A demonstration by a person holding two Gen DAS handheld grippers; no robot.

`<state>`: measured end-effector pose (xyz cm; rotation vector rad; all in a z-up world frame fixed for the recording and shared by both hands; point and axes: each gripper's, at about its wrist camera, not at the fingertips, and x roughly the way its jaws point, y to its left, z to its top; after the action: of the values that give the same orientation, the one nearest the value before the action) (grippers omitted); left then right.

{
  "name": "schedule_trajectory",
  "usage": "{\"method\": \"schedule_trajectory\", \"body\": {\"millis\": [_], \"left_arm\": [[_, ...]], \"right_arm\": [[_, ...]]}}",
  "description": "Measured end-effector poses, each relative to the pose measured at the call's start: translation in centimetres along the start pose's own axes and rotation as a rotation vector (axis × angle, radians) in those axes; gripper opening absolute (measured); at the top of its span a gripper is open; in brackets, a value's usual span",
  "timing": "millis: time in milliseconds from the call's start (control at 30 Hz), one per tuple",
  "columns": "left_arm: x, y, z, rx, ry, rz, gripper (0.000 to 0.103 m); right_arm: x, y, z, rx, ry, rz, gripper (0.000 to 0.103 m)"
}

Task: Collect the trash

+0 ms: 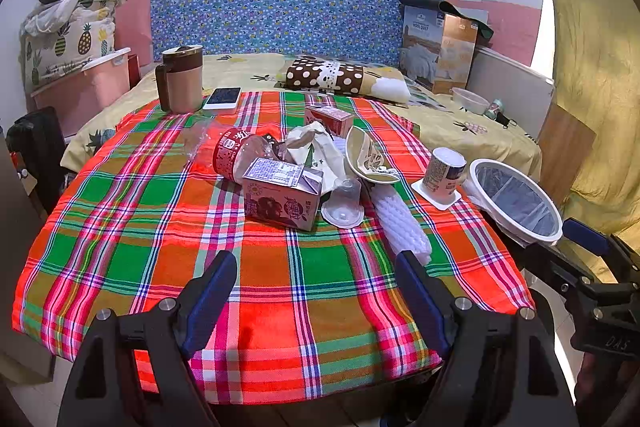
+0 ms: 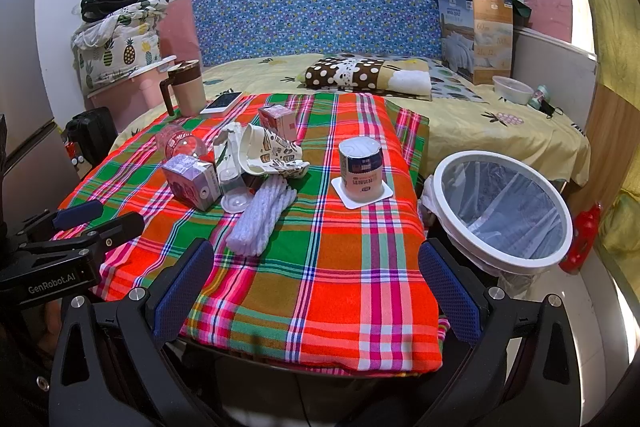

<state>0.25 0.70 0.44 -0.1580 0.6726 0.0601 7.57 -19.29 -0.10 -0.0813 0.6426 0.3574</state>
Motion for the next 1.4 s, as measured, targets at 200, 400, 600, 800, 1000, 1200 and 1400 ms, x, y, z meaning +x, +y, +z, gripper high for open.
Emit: {"method": "schedule_trajectory", "body": {"millis": [200,400,600,800,1000,1200,1400], "left_arm": [[0.1,0.2,-0.1,-0.002,0.001,0.003,0.081],[0.1,0.2,0.0,0.0,0.001,0.004,0.081],[0.5,0.3,-0.2,-0.001,0.006,0.005,0.081],[1.1,0.2,-0.1,0.006,0.015,0.003,0.081],[2.1,0.5,0.1,0.011,0.028,0.003,0.081],[4.6,1.6,0.8,-0.027,0.061,0.004,0.081],[7.4,2.8,2.2,-0.093,0.085,-0.006,0.081]], "right_arm": [[0.1,0.0,0.0,0.001,0.001,-0.002,0.103],[0.1,0.0,0.1,-0.001,0.001,0.0,0.103],[0.3,-0.1,-0.2,0.001,0.006,-0.002,0.103],[0.4,-0.1,-0.3,0.001,0.007,-0.001,0.103],[1.3,-0.1,-0.2,-0.006,0.026,-0.002,0.103],[2.6,-0.2,0.4,-0.003,0.046,0.012,0.103],[4.1,-0.4,1.1,0.007,0.065,0.041,0.102]]}}
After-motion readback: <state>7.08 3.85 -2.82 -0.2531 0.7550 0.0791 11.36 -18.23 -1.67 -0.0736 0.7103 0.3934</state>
